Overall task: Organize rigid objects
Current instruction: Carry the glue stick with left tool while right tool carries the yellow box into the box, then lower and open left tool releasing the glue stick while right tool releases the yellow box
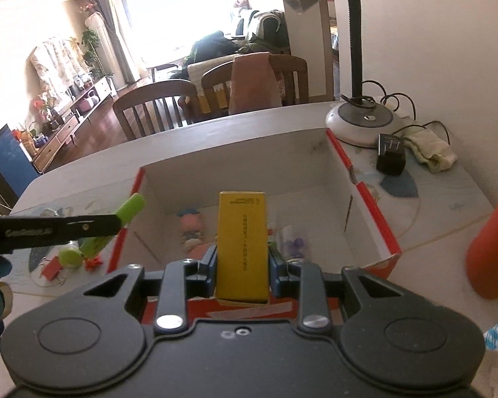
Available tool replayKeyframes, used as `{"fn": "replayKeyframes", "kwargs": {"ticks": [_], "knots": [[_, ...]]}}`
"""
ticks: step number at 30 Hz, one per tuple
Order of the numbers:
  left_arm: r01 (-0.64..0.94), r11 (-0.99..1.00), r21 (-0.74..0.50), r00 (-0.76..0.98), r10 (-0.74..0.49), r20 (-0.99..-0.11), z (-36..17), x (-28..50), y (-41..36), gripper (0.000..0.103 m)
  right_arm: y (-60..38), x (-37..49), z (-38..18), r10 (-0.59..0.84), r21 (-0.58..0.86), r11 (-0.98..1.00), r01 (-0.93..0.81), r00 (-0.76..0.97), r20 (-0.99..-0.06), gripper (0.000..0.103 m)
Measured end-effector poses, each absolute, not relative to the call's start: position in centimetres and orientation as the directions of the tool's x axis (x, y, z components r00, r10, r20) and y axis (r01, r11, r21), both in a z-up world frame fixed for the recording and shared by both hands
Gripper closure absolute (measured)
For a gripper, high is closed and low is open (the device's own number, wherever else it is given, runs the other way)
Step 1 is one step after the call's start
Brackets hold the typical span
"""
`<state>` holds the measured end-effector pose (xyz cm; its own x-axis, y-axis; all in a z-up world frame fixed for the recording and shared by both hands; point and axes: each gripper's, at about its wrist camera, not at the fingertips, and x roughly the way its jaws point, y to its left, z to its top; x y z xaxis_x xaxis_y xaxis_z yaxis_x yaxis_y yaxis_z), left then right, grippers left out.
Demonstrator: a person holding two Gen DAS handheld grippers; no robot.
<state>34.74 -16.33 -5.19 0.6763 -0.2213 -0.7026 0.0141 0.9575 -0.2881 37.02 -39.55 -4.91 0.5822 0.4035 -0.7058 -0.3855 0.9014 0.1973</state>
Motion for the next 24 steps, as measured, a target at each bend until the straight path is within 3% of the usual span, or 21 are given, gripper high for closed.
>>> {"fn": "replayKeyframes", "kwargs": {"ticks": [24], "knots": [[0.012, 0.990, -0.138, 0.527, -0.124, -0.841, -12.0, 47.7, -21.9, 0.087, -36.9, 44.0, -11.0, 0.372, 0.130, 0.882, -0.453, 0.499, -0.783, 0.075]]}}
